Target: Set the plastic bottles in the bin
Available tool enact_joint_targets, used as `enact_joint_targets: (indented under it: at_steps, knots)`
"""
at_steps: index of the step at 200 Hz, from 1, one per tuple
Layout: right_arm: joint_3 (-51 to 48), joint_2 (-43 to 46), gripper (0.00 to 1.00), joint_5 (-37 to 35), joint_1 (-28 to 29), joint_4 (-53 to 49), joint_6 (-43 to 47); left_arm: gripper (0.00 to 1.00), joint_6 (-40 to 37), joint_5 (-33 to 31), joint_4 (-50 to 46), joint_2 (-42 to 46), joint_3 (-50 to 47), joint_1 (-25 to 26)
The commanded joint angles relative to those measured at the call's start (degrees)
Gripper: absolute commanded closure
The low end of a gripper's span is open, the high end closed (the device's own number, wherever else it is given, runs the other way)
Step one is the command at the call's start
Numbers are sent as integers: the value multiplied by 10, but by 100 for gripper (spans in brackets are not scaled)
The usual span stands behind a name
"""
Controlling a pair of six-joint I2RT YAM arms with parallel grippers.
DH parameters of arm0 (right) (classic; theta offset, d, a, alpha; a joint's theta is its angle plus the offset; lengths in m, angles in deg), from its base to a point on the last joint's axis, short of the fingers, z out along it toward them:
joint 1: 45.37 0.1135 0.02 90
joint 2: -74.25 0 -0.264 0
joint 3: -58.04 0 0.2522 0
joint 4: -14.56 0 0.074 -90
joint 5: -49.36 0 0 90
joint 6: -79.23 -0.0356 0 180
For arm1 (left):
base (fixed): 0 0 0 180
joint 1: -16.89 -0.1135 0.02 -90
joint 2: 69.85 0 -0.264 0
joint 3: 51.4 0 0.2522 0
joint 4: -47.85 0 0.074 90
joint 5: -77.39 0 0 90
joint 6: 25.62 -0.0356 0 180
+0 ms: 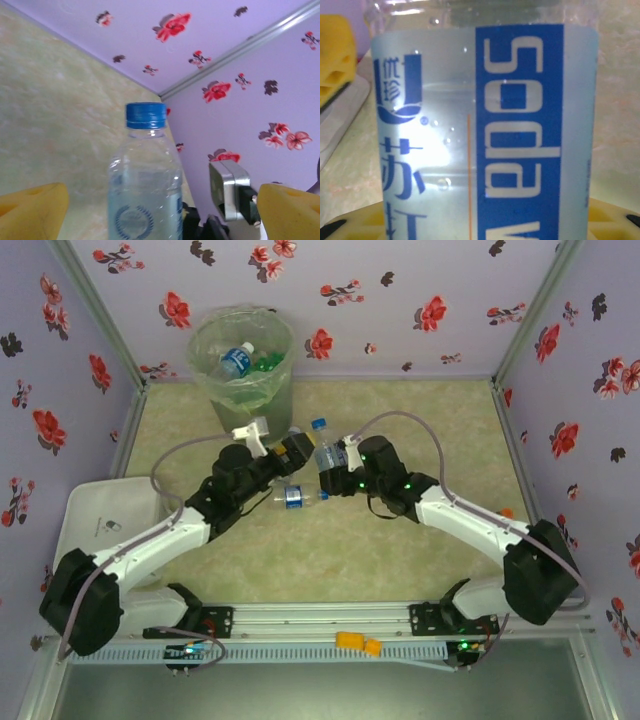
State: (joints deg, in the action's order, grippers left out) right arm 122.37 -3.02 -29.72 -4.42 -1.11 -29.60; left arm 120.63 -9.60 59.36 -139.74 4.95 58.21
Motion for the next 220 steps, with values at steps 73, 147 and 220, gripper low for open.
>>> enact_joint_targets:
  at_steps: [73,147,220]
  knots:
    - [-47,60,52,24,9,108,-28,2,0,-24,20,-81,67,58]
    - [-86,70,52,27,16,144,-59,19,-56,-26,-38,-99,104,56]
    - [-79,80,52,20,24,147,-53,26,-30,-14,-30,-116,98,57]
